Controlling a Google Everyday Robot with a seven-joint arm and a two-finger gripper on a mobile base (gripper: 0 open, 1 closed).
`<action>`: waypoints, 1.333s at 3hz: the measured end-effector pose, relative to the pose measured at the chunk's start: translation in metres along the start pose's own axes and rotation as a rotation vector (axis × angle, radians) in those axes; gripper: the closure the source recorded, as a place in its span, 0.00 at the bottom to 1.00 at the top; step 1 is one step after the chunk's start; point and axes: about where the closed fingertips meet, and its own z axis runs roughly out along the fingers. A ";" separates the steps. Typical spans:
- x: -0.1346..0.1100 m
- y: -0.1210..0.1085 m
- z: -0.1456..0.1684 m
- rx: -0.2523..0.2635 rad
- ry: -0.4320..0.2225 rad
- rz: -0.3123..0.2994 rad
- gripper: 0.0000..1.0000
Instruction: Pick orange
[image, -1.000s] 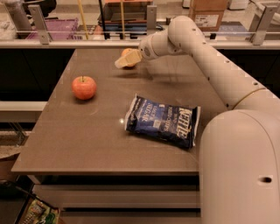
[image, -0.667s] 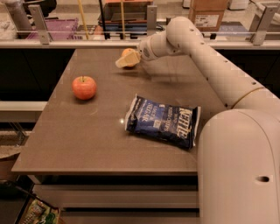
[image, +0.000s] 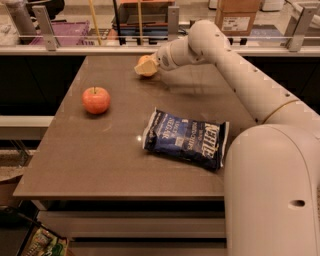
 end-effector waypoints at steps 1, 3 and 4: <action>0.001 0.002 0.003 -0.005 0.002 0.000 0.87; 0.001 0.003 0.006 -0.009 0.003 0.000 1.00; 0.001 0.003 0.005 -0.009 0.003 0.000 1.00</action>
Offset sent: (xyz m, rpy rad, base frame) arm -0.0002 0.0027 -0.0021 -0.0001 0.0029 0.0035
